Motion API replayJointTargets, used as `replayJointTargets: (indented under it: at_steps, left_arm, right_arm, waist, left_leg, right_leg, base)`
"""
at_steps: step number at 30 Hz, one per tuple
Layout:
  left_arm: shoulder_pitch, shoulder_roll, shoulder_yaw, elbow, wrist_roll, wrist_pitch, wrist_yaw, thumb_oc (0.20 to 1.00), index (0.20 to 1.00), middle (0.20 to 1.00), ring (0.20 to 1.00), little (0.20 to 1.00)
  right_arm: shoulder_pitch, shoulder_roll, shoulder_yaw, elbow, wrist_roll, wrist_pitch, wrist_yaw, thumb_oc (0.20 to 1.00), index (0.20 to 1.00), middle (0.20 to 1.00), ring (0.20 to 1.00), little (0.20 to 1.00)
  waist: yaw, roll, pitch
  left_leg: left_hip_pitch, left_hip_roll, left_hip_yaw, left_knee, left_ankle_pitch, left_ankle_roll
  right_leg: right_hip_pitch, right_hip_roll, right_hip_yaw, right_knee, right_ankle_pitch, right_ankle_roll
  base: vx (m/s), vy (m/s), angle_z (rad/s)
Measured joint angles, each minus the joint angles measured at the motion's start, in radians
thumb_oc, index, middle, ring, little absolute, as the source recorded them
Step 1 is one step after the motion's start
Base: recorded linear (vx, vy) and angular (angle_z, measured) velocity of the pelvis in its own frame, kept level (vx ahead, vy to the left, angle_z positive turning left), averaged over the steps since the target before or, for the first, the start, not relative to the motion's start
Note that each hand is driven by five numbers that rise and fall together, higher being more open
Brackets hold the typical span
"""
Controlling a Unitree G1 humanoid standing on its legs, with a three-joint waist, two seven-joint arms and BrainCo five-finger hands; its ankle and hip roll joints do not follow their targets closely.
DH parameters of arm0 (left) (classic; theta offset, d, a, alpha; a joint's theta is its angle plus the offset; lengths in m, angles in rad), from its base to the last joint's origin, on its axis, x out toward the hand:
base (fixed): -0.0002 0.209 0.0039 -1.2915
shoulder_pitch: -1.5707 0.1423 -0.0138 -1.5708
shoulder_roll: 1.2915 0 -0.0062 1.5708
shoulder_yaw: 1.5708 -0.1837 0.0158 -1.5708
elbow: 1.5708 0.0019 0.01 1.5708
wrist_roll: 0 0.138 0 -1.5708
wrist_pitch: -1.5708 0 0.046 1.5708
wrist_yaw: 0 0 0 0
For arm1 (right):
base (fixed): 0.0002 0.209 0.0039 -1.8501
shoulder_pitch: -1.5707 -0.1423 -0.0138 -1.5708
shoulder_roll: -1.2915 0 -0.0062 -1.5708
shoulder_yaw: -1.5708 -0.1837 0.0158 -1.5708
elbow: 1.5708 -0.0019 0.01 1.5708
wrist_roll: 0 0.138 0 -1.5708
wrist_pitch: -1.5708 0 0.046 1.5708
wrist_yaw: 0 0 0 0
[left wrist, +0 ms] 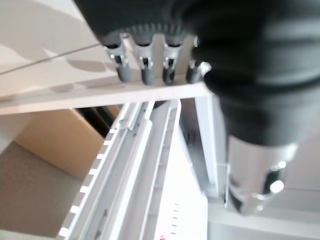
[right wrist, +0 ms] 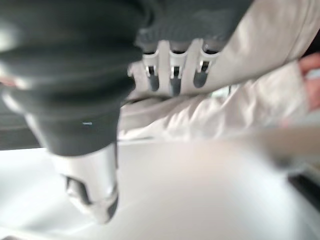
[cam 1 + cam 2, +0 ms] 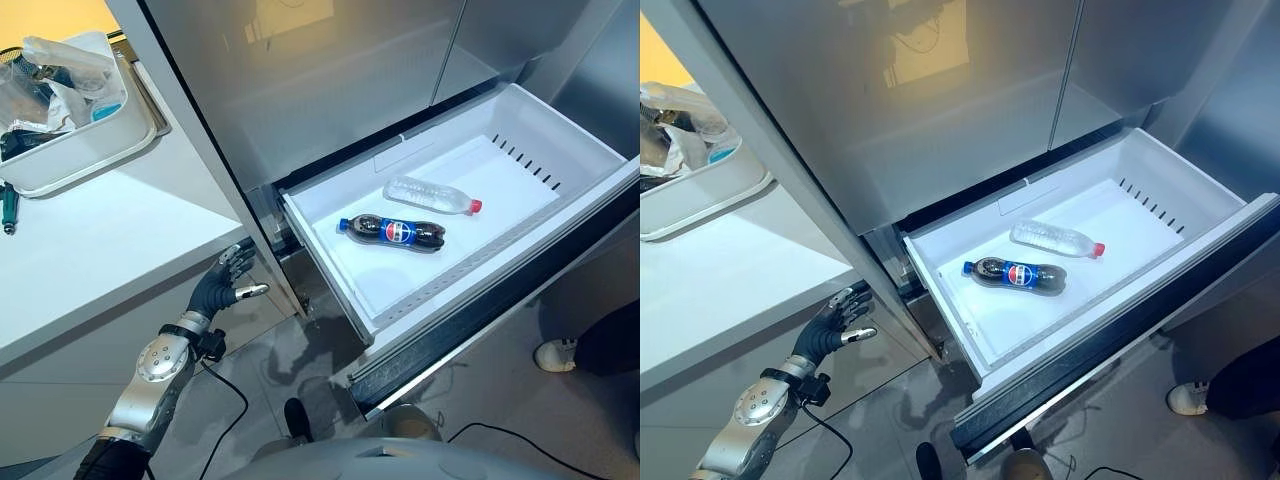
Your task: Take the drinks into the refrigerator
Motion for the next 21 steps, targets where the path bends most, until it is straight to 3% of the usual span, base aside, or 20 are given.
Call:
replayJointTargets:
  at_steps: [3, 4, 5, 6, 12, 16, 21]
  left_arm:
    - [0.009, -0.001, 0.011, 0.002, 0.001, 0.000, -0.007, 1.000, 1.000, 1.000, 1.000, 1.000]
    - [0.013, -0.005, 0.015, 0.002, 0.001, 0.000, -0.011, 1.000, 1.000, 1.000, 1.000, 1.000]
    - [0.017, -0.011, 0.020, 0.002, 0.001, 0.000, -0.015, 1.000, 1.000, 1.000, 1.000, 1.000]
    - [0.025, -0.024, 0.031, 0.002, 0.000, -0.002, -0.018, 1.000, 1.000, 1.000, 1.000, 1.000]
    - [0.035, -0.061, 0.012, -0.009, -0.001, -0.008, -0.038, 1.000, 1.000, 1.000, 1.000, 1.000]
    - [0.006, -0.060, -0.086, -0.039, 0.002, -0.028, -0.062, 1.000, 1.000, 1.000, 1.000, 1.000]
    - [0.010, -0.044, -0.118, -0.059, 0.004, -0.050, -0.064, 1.000, 1.000, 1.000, 1.000, 1.000]
  right_arm:
    - [0.100, 0.065, 0.007, 0.107, -0.151, 0.076, -0.011, 1.000, 1.000, 1.000, 1.000, 1.000]
    - [0.133, 0.085, 0.011, 0.140, -0.210, 0.106, -0.017, 0.580, 0.580, 0.580, 0.580, 0.580]
    - [0.146, 0.102, 0.012, 0.150, -0.230, 0.116, -0.019, 0.260, 0.260, 0.260, 0.260, 0.260]
    - [0.158, 0.142, 0.027, 0.181, -0.259, 0.116, -0.020, 0.200, 0.200, 0.200, 0.200, 0.200]
    - [0.153, 0.252, 0.307, 0.291, -0.430, 0.189, 0.003, 0.200, 0.200, 0.200, 0.200, 0.200]
    - [0.068, 0.248, 0.548, 0.316, -0.558, 0.202, 0.027, 0.200, 0.200, 0.200, 0.200, 0.200]
    - [-0.113, 0.224, 0.686, 0.283, -0.645, 0.221, 0.027, 0.200, 0.200, 0.200, 0.200, 0.200]
  waist:
    - [-0.002, 0.000, -0.005]
    - [-0.003, 0.005, -0.008]
    - [-0.003, 0.007, -0.010]
    - [-0.002, 0.009, -0.012]
    - [0.001, 0.036, -0.025]
    - [0.019, 0.059, -0.015]
    - [0.077, 0.091, 0.013]
  left_leg:
    - [0.006, 0.003, -0.001, -0.002, -0.002, 0.000]
    - [0.005, 0.006, -0.001, -0.002, -0.008, 0.004]
    - [0.005, 0.007, -0.001, -0.002, -0.008, 0.004]
    - [0.004, 0.009, -0.004, -0.002, -0.008, 0.004]
    - [-0.005, 0.003, -0.030, -0.002, 0.000, 0.000]
    - [0.000, 0.005, -0.053, -0.001, 0.004, -0.002]
    - [-0.020, 0.006, -0.086, -0.002, 0.022, -0.005]
  right_leg:
    - [0.011, 0.000, -0.001, -0.007, 0.001, -0.002]
    - [0.010, 0.000, -0.001, -0.008, 0.001, -0.002]
    - [0.010, 0.000, -0.001, -0.009, 0.001, -0.002]
    - [0.011, 0.001, -0.003, -0.012, 0.001, -0.001]
    - [0.030, -0.007, -0.031, -0.038, 0.012, -0.004]
    - [0.038, -0.004, -0.044, -0.040, 0.014, -0.006]
    - [0.042, -0.001, -0.080, -0.042, 0.016, -0.007]
  base:
    - [0.02, 0.004, -0.02]
    - [0.00, 0.000, 0.00]
    - [0.00, 0.000, 0.00]
    - [0.00, 0.000, 0.00]
    - [-0.02, -0.003, 0.12]
    - [-0.04, -0.001, 0.09]
    - [-0.09, -0.007, 0.20]
